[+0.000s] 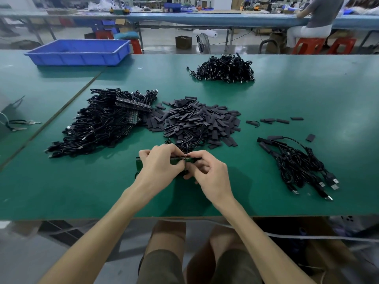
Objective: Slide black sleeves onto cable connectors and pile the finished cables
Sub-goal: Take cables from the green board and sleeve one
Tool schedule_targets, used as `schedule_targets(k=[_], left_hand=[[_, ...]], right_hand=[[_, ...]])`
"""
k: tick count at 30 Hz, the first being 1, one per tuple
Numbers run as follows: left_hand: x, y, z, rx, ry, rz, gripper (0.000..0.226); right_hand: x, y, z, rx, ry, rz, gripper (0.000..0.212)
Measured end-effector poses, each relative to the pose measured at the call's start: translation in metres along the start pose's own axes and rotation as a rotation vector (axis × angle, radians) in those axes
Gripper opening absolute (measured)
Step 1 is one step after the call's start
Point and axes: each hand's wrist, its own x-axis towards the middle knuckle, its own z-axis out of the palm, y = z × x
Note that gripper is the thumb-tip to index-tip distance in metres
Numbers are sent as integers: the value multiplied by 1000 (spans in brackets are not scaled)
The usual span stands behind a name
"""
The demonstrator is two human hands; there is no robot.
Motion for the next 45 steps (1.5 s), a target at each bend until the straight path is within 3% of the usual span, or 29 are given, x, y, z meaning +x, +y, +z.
schedule_targets(k=[21,27,39,45], left_hand=[[-8,6,13,82,161,-8,2],[-11,-4,10,109,221,43,21],[-15,-7,18,374,201,89,18],[-19,-28,9,396,235,106,11]], right_hand=[[0,-4,-1,-6,26,36,13],[0,-6,-1,58,118,-10,16],[-2,-6,-5,138,341,48,13],[2,-2,-10,219,502,190,14]])
